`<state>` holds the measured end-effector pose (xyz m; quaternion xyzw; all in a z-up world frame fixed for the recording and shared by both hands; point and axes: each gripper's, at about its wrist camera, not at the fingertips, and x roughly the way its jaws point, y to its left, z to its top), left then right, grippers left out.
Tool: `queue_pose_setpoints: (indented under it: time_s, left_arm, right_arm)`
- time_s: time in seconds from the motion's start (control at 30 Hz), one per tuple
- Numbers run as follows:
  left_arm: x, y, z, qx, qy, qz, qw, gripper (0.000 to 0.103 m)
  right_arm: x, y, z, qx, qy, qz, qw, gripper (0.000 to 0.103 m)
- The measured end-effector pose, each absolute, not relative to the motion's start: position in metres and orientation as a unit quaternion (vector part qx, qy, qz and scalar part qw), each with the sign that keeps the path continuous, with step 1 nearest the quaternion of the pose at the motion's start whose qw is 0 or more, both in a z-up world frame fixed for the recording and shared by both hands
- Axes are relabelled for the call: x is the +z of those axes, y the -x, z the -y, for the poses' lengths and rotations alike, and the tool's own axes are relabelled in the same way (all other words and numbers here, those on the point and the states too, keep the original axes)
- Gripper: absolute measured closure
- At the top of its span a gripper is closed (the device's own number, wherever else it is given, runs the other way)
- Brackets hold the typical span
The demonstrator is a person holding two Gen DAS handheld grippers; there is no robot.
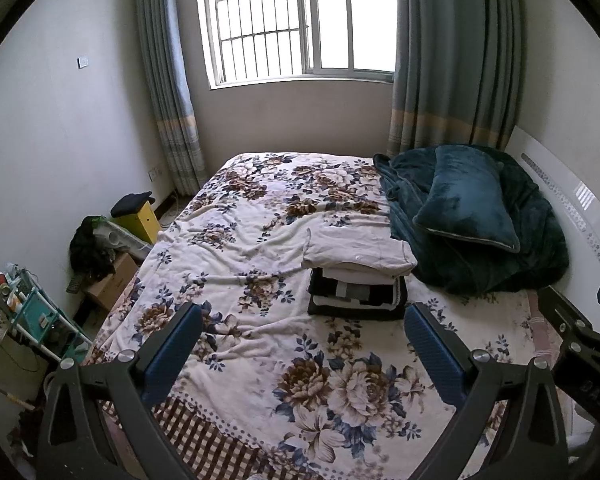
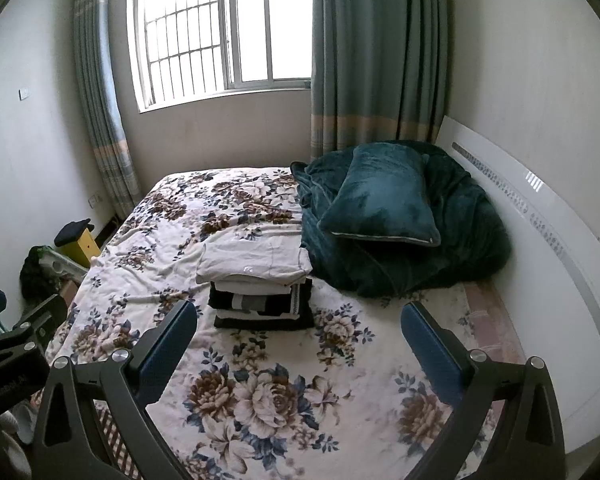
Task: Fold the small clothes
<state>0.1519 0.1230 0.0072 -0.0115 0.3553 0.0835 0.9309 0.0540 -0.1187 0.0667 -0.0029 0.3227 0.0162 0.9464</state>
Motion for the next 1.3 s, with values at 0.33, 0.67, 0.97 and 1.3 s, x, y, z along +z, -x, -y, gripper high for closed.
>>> queue_pose_setpoints:
  time_s: [0.33, 0.67, 0.97, 1.3]
  left_arm:
    - [0.0073, -0.1525, -0.1228, 0.084, 0.011, -0.356, 0.931, 0.0]
    - [0.0073, -0.1523, -0.1215, 0.085, 0.01, -0.354, 0.931, 0.0]
    - [0.0076, -0.1526, -0.1239, 0.085, 0.01, -0.354, 0.931, 0.0]
    - [0.0062, -0.1491, -0.1258, 0.087, 0.011, -0.35, 0.933, 0.0]
  right_arm:
    - [0.065, -0.054, 0.1184, 0.018, 0.004, -0.323, 0.946, 0.0]
    - [0.0651, -0.0538, 0.1174, 0.018, 0.004, -0.323, 0.946, 0.0]
    - [0.0656, -0.0537, 0.1165, 0.019, 0.004, -0.322, 0.946, 0.0]
    - [0.0642, -0.0552, 0.117, 0.02, 0.005, -0.321, 0.947, 0.0]
